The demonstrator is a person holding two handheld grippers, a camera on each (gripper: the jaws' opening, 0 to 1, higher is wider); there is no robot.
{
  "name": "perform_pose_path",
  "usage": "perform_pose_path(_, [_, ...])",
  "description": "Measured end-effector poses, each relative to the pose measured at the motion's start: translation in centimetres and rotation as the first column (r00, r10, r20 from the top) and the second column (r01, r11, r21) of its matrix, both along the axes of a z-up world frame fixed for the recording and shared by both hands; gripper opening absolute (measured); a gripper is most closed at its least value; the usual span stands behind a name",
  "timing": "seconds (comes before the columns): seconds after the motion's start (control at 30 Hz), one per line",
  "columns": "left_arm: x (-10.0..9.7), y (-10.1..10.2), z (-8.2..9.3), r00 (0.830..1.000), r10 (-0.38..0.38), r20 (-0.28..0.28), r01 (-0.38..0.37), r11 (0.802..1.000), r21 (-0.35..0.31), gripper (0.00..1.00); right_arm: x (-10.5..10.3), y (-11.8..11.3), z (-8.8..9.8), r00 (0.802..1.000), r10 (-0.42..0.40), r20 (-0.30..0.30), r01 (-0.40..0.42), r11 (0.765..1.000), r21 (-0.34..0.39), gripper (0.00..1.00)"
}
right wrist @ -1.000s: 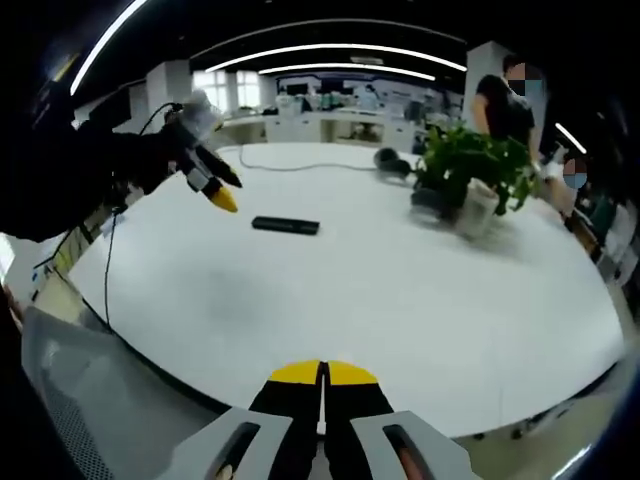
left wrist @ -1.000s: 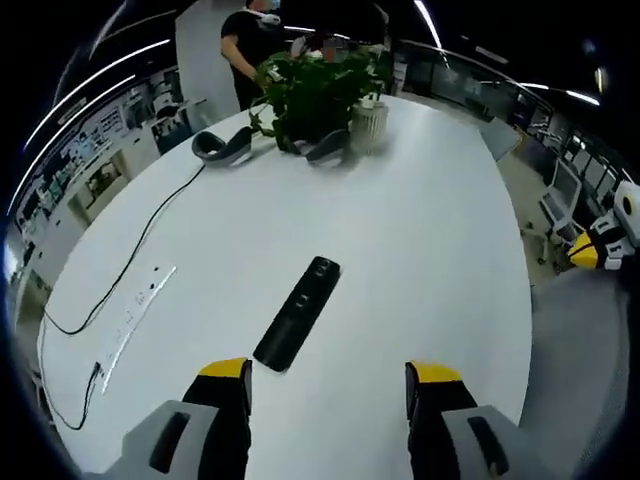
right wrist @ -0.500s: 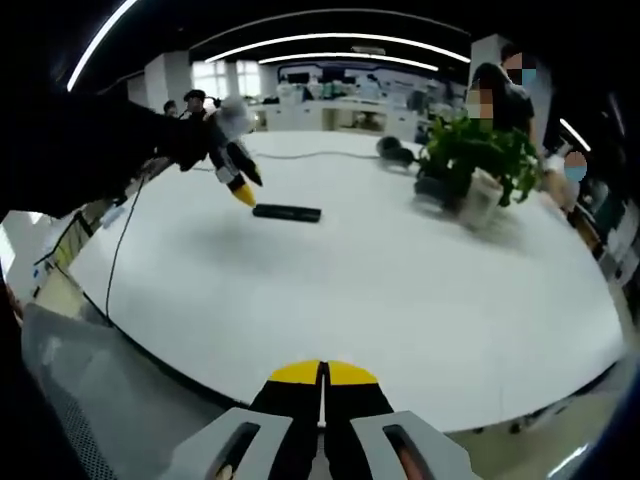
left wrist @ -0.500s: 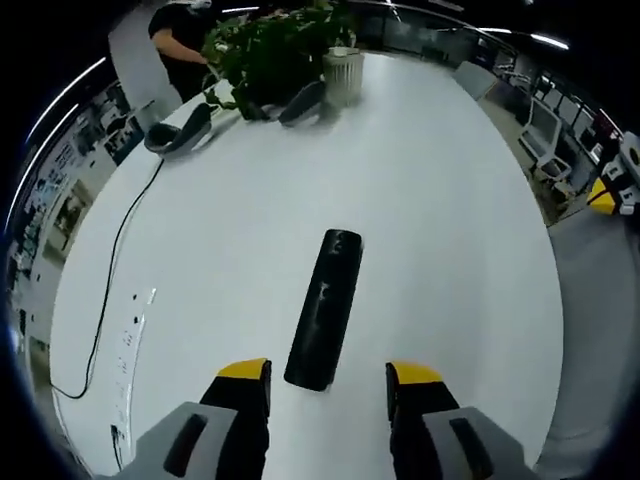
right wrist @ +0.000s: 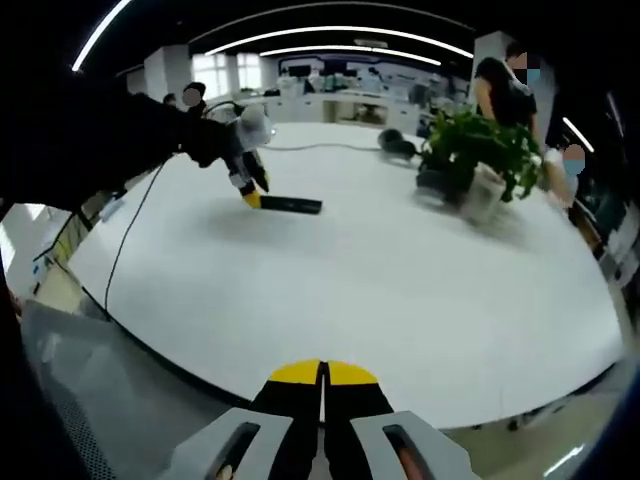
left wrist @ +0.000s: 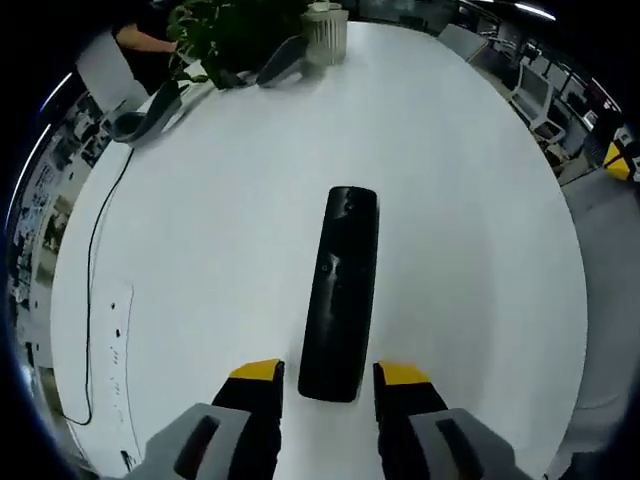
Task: Press the specified remote control buttons in sequence, fully releasing each button before pressing the next.
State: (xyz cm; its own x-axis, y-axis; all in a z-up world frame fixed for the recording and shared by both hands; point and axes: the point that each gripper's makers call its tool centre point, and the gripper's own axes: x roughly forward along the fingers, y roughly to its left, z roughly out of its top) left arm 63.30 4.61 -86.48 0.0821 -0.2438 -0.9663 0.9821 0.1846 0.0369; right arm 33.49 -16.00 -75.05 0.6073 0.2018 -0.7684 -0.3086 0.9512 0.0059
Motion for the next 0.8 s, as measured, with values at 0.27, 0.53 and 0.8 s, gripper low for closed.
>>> perform_pose_path(0.27, [-0.13, -0.14, 0.32, 0.999, -0.022, -0.035, 0.021, 1.0, -0.011, 0.3, 0.06, 0.01, -0.07, 1.0, 0.001, -0.001, -0.001, 1.0, -0.003, 0.0])
perform_pose_path(0.53, [-0.49, -0.38, 0.19, 0.999, -0.025, -0.027, 0.026, 0.999, 0.041, 0.24, -0.02, 0.06, -0.29, 1.0, 0.015, -0.01, -0.015, 1.0, -0.021, 0.0])
perform_pose_path(0.8, [-0.42, -0.35, -0.15, 1.0, -0.011, -0.021, 0.013, 0.996, 0.092, 0.23, 0.14, 0.09, 0.02, 1.0, 0.018, 0.009, -0.017, 1.0, -0.019, 0.0])
